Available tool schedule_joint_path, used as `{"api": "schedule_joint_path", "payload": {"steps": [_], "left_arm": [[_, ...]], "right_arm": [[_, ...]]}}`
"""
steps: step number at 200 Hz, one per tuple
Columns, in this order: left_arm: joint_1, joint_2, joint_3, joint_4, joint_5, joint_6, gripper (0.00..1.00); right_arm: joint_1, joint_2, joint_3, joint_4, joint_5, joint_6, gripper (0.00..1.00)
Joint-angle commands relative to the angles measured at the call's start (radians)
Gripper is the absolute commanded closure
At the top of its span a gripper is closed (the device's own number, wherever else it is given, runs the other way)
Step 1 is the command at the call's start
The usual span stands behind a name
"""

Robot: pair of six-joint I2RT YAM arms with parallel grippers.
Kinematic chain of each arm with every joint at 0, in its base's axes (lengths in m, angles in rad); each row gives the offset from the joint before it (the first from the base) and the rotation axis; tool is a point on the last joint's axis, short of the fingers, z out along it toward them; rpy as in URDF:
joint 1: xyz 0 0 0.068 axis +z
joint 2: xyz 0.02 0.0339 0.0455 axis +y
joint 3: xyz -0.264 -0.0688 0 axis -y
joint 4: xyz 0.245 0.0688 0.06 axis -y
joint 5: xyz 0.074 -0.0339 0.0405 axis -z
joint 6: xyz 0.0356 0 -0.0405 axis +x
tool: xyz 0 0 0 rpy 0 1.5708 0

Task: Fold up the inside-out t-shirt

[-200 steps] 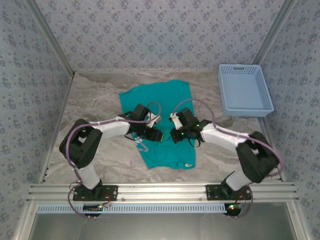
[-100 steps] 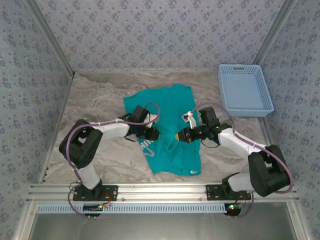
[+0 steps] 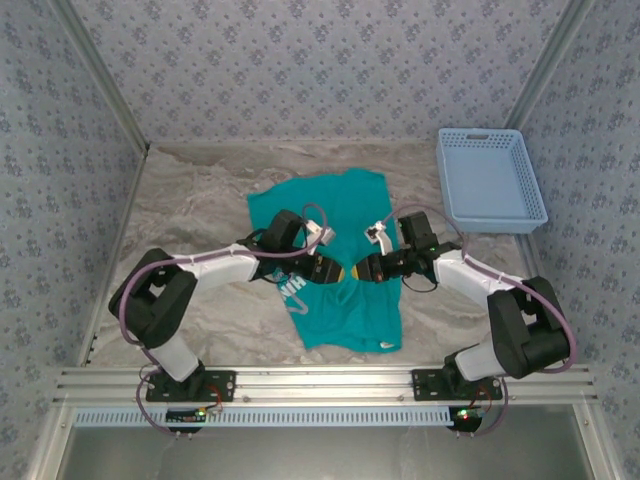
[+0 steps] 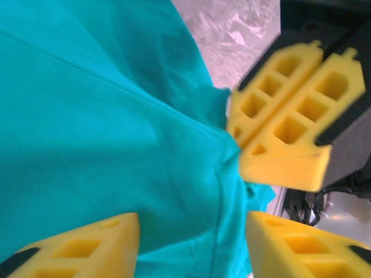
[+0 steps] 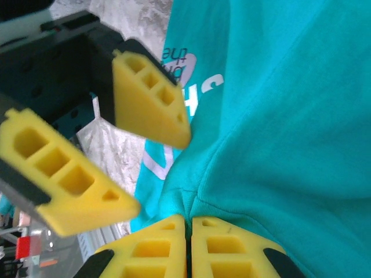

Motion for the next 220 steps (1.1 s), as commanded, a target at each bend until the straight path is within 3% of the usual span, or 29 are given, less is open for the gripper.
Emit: {"api": "schedule_joint_path", "payload": {"steps": [1, 18, 30, 60, 98, 123, 138, 149, 158, 180, 203, 220], "left_arm": [[-0.028, 0.077, 0.037, 0.041, 0.055, -0.004, 0.56], [-0.044, 0.098, 0.033, 0.087, 0.053, -0.022, 0.69], [-0.048, 0.103, 0.028, 0.110, 0.052, -0.031, 0.78], [-0.048, 0.092, 0.022, 0.098, 0.038, -0.024, 0.98], [-0.039, 0.088, 0.010, 0.080, 0.022, -0.021, 1.00], [-0.030, 0.082, -0.011, 0.107, 0.017, -0.041, 1.00], [-0.028, 0.076, -0.022, 0.120, 0.020, -0.051, 0.99], [-0.028, 0.071, -0.028, 0.130, 0.019, -0.060, 0.82], [-0.030, 0.066, -0.037, 0.144, 0.020, -0.064, 0.59], [-0.041, 0.062, -0.045, 0.134, -0.021, -0.056, 0.43], [-0.053, 0.083, -0.029, 0.123, -0.041, -0.051, 0.45], [-0.051, 0.090, -0.025, 0.120, -0.072, -0.060, 0.76]], "right_arm": [[0.005, 0.002, 0.009, -0.103, 0.171, -0.040, 0.86], [0.033, -0.002, 0.015, -0.152, 0.344, -0.055, 0.85], [0.050, -0.001, 0.012, -0.155, 0.395, -0.048, 0.83], [0.128, -0.025, 0.017, -0.165, 0.547, -0.046, 0.67], [0.290, -0.072, 0.033, -0.180, 0.870, -0.026, 0.62], [0.355, -0.045, 0.055, -0.180, 0.971, -0.024, 0.61], [0.376, -0.011, 0.078, -0.183, 0.996, -0.032, 0.61], [0.386, 0.009, 0.090, -0.176, 0.996, -0.037, 0.75], [0.392, 0.015, 0.100, -0.172, 0.991, -0.035, 0.86], [0.398, -0.013, 0.109, -0.159, 0.893, -0.046, 0.99], [0.372, -0.078, 0.093, -0.147, 0.762, -0.071, 1.00], [0.332, -0.124, 0.070, -0.135, 0.660, -0.063, 1.00]]}}
